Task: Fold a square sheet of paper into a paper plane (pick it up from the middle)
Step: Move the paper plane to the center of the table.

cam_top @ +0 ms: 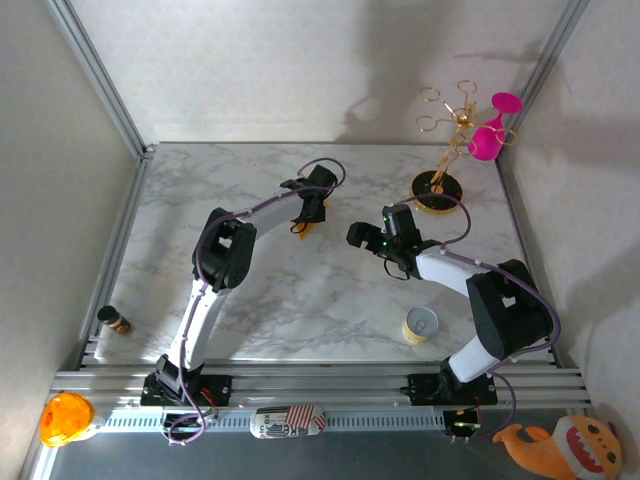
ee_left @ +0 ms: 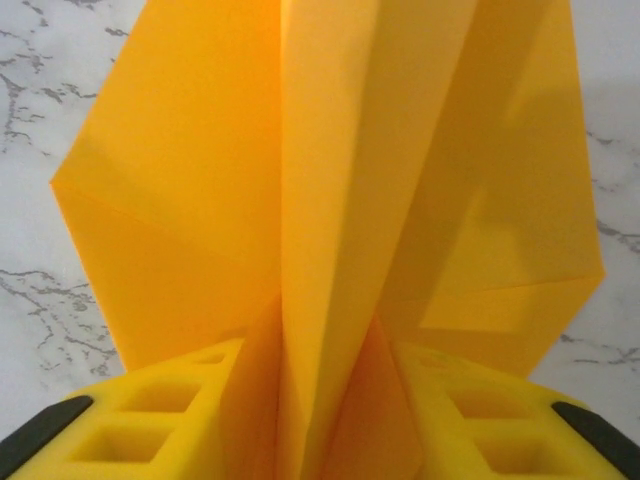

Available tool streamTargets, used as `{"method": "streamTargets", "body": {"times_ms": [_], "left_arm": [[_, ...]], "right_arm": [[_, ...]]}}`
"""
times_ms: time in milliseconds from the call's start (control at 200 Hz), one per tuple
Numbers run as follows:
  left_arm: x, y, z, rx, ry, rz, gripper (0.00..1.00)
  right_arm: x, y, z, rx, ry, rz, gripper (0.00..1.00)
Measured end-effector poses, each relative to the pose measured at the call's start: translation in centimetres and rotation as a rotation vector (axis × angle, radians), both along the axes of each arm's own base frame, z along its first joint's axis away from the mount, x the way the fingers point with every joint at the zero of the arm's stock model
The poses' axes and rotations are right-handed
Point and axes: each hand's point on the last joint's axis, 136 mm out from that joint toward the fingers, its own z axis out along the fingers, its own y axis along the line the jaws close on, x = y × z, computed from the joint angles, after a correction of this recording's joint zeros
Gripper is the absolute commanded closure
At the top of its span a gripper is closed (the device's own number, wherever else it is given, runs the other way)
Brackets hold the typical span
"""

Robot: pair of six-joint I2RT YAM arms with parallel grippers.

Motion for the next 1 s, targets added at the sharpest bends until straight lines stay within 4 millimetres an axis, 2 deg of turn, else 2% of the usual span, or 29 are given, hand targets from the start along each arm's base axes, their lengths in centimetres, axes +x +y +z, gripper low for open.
{"method": "streamTargets", "body": {"times_ms": [325,736,861,1001], "left_arm": [[0.3,0.3,-0.3,-0.012,-0.007,0.042,0.49],[1.9,0.6,-0.2,-0.091,-0.031,0.068,0.39],[2.0,0.6,-0.3,-0.092,-0.033,0.069,0.39],[2.3,0.6,-0.2,-0.089,-0.040,0.073,0.45]], "right_arm": [[-0.1,0.0,-0.3,-0.005,0.012,0.001,0.02],[-0.3,-0.1,-0.7,-0.010,0.024,0.001,0.02],[-0.3,-0.1,-0.7,-0.011,0.026,0.000,0.02],[-0.3,-0.1,-0.9,-0.013,0.031,0.000,0.02]]}}
